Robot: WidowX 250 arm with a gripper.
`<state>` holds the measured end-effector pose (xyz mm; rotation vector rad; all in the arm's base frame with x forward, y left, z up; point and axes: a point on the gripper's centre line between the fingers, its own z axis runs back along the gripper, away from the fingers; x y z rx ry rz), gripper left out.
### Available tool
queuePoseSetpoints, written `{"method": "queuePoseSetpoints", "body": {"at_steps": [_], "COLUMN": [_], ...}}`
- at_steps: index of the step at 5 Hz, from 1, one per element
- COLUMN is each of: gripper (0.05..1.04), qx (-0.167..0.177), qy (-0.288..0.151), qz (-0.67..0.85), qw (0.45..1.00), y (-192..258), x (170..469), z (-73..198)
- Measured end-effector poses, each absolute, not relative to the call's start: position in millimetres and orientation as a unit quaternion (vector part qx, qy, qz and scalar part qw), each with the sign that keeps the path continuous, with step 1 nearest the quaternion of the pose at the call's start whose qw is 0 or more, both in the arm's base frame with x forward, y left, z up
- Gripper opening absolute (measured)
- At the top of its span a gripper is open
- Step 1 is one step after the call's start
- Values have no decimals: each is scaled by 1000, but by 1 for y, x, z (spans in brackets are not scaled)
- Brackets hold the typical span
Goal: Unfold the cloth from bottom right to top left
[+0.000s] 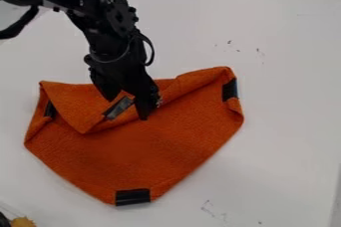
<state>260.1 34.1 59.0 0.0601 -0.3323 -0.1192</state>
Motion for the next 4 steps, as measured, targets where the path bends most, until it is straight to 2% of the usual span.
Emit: {"method": "queuePoseSetpoints", "body": {"at_steps": [2,4], "gripper": [1001,1001], "qx": [40,34], "qy": [-148,-136], "qz": [-61,-67], "qw": [986,988], "y": [49,74], "x": [259,265], "z": [50,37]}}
